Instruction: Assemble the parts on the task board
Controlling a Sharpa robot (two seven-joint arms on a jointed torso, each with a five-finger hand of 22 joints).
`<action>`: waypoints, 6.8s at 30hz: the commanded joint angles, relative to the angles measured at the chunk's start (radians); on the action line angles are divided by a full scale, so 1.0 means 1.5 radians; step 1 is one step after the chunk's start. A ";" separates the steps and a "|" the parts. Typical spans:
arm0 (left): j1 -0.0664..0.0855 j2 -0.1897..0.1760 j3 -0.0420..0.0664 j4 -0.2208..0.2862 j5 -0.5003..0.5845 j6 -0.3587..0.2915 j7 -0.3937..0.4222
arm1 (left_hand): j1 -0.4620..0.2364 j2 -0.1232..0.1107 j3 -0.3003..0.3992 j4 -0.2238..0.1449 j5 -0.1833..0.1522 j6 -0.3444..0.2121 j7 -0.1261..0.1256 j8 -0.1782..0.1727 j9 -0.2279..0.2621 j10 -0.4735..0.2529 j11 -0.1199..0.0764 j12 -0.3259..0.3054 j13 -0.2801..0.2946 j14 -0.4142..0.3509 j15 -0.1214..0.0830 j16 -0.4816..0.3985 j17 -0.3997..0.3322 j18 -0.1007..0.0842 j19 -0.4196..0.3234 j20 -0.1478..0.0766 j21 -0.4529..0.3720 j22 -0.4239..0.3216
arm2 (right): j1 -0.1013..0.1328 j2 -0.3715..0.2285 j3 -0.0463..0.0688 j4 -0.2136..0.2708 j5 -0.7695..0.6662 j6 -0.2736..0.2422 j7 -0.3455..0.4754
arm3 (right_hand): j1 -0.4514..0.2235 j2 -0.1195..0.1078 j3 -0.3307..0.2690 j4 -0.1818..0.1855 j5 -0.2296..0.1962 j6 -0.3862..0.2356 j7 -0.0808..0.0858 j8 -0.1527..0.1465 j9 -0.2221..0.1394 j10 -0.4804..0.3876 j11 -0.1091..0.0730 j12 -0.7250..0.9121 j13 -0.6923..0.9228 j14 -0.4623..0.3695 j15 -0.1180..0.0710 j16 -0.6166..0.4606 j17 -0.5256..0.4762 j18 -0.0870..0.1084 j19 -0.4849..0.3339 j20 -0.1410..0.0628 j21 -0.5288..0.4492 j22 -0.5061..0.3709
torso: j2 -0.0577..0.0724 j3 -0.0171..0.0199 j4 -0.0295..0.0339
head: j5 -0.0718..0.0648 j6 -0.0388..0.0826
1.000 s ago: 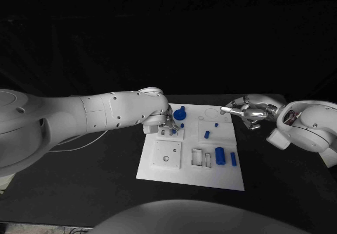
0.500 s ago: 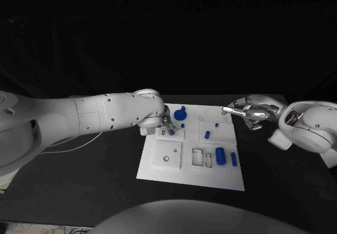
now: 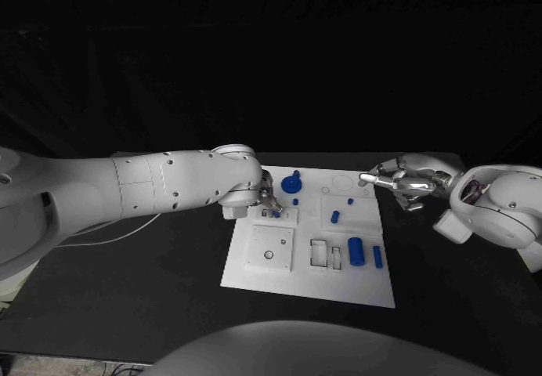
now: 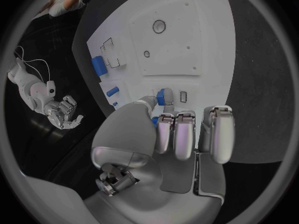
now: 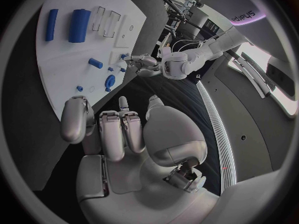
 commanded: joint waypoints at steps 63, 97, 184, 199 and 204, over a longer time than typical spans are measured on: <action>-0.016 -0.017 -0.001 0.040 -0.120 -0.063 0.018 | -0.011 -0.018 0.036 0.006 -0.026 0.003 0.002 -0.008 0.016 0.069 0.002 -0.001 0.175 0.070 0.001 0.002 0.175 0.004 0.022 0.003 -0.006 0.132 | -0.016 -0.006 0.000 -0.003 0.000 -0.004 0.010 | 0.017 0.000 -0.004 0.000 0.006 -0.007 0.000 -0.012 -0.007 -0.006 0.005 -0.011 0.118 -0.002 0.004 -0.010 0.091 0.016 -0.019 0.001 -0.020 0.101 | 0.000 0.0004 -0.0018 | 0.003 0.000; -0.033 -0.024 -0.001 0.038 -0.134 -0.077 0.017 | -0.011 -0.019 0.042 0.006 -0.032 0.003 0.001 -0.010 0.018 0.062 0.002 -0.006 0.170 0.070 0.001 0.002 0.175 0.005 0.019 0.003 -0.008 0.129 | -0.021 -0.007 0.000 -0.007 0.002 -0.005 0.013 | 0.020 0.000 -0.004 0.000 0.008 -0.009 0.001 -0.014 -0.008 -0.012 0.005 -0.015 0.114 -0.006 0.005 -0.013 0.087 0.018 -0.025 0.001 -0.028 0.098 | 0.000 0.0002 -0.0010 | 0.005 0.000; 0.050 -0.020 0.020 -0.070 -0.094 -0.004 0.037 | -0.142 -0.012 -0.184 0.020 -0.129 0.049 0.003 -0.083 0.039 0.069 0.003 -0.001 0.175 0.070 0.000 0.002 0.175 -0.010 0.069 0.003 0.023 0.175 | -0.023 -0.017 0.000 0.000 0.004 -0.008 0.029 | 0.002 0.007 -0.022 0.003 0.010 -0.003 0.002 -0.015 -0.012 -0.022 0.007 -0.022 0.104 -0.001 0.006 -0.009 0.092 0.016 -0.018 0.003 -0.020 0.102 | 0.017 -0.0080 0.0001 | -0.002 0.000; 0.024 0.016 0.025 -0.133 -0.110 -0.013 0.049 | -0.135 -0.009 -0.187 0.020 -0.124 0.057 0.000 -0.076 0.046 0.069 0.001 -0.001 0.175 0.070 -0.001 0.002 0.175 -0.010 0.069 0.002 0.023 0.175 | -0.023 -0.014 0.000 -0.003 0.004 -0.004 0.029 | 0.005 0.008 -0.022 0.002 0.016 -0.003 0.002 -0.015 -0.013 -0.021 0.006 -0.021 0.105 -0.001 0.006 -0.009 0.092 0.016 -0.018 0.003 -0.019 0.102 | 0.018 -0.0084 0.0000 | -0.002 0.000; 0.020 0.022 0.025 -0.142 -0.111 -0.007 0.054 | -0.121 -0.004 -0.185 0.019 -0.114 0.055 -0.002 -0.070 0.053 0.069 0.000 -0.001 0.175 0.070 -0.002 0.002 0.175 -0.010 0.069 0.001 0.023 0.175 | -0.023 -0.012 0.000 -0.004 0.004 -0.003 0.029 | 0.007 0.010 -0.022 0.002 0.023 -0.003 0.002 -0.016 -0.014 -0.022 0.006 -0.021 0.104 -0.001 0.006 -0.009 0.091 0.016 -0.018 0.003 -0.019 0.102 | 0.018 -0.0089 -0.0007 | 0.000 0.000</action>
